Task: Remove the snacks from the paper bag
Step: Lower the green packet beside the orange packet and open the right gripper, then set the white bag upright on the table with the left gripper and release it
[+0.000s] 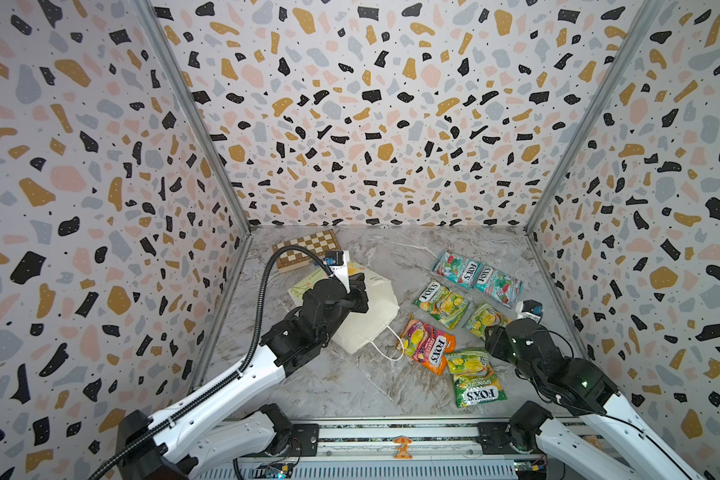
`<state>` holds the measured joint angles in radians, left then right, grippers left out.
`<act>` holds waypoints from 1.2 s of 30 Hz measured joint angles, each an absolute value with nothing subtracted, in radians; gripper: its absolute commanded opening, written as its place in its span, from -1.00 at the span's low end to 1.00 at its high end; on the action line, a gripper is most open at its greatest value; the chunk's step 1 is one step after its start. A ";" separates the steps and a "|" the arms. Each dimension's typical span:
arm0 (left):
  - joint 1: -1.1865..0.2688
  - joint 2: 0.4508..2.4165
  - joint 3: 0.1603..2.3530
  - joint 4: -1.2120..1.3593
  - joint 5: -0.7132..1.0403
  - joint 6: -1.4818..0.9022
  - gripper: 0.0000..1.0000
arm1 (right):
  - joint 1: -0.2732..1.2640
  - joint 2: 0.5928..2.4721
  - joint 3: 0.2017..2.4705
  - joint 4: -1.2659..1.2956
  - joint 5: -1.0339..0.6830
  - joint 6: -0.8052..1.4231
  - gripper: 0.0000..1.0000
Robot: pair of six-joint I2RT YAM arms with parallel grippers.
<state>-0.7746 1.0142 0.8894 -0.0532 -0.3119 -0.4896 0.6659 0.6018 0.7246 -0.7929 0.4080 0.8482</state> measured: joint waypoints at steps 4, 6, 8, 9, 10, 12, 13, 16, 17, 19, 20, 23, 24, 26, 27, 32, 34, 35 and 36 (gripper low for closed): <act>-0.775 1.031 0.941 -0.061 -0.303 -0.481 -1.00 | 0.640 0.664 0.688 -0.699 0.408 0.782 0.24; -0.775 1.044 0.974 -0.059 -0.297 -0.480 -1.00 | 0.607 0.691 0.666 -0.657 0.400 0.752 0.24; -0.775 1.061 1.010 -0.058 -0.292 -0.479 -1.00 | 0.563 0.713 0.635 -0.609 0.381 0.720 0.24; -0.775 1.070 1.026 -0.057 -0.289 -0.479 -1.00 | 0.540 0.716 0.620 -0.590 0.368 0.707 0.23; -0.775 1.081 1.043 -0.054 -0.288 -0.479 -1.00 | 0.514 0.716 0.604 -0.571 0.352 0.693 0.24; -0.775 1.102 1.074 -0.051 -0.283 -0.479 -1.00 | 0.462 0.715 0.582 -0.541 0.319 0.669 0.24; -0.775 1.112 1.089 -0.047 -0.278 -0.479 -1.00 | 0.435 0.715 0.575 -0.524 0.296 0.658 0.24; -0.775 1.143 1.127 -0.031 -0.262 -0.482 -1.00 | 0.383 0.715 0.567 -0.488 0.252 0.629 0.24; -0.775 1.155 1.142 -0.023 -0.253 -0.484 -1.00 | 0.372 0.715 0.567 -0.478 0.241 0.621 0.24; -0.775 1.180 1.169 -0.009 -0.234 -0.488 -1.00 | 0.359 0.715 0.567 -0.463 0.225 0.609 0.24; -0.775 1.195 1.182 0.001 -0.219 -0.492 -1.00 | 0.354 0.715 0.567 -0.457 0.220 0.604 0.24; -0.775 1.231 1.213 0.025 -0.187 -0.510 -1.00 | 0.344 0.714 0.564 -0.448 0.216 0.599 0.25; -0.775 1.243 1.222 0.035 -0.176 -0.517 -1.00 | 0.338 0.714 0.562 -0.445 0.216 0.598 0.24; -0.774 1.261 1.232 0.055 -0.157 -0.537 -1.00 | 0.327 0.712 0.558 -0.437 0.216 0.596 0.24; -0.774 1.270 1.237 0.062 -0.147 -0.547 -1.00 | 0.323 0.712 0.556 -0.434 0.214 0.595 0.24; -0.769 1.309 1.244 0.102 -0.108 -0.604 -1.00 | 0.314 0.712 0.554 -0.432 0.207 0.591 0.25; -0.764 1.323 1.244 0.116 -0.089 -0.631 -1.00 | 0.313 0.712 0.552 -0.431 0.204 0.589 0.25; -0.760 1.328 1.244 0.123 -0.083 -0.644 -1.00 | 0.313 0.712 0.552 -0.430 0.202 0.588 0.25; -0.752 1.334 1.244 0.134 -0.070 -0.658 -1.00 | 0.313 0.712 0.551 -0.429 0.200 0.588 0.25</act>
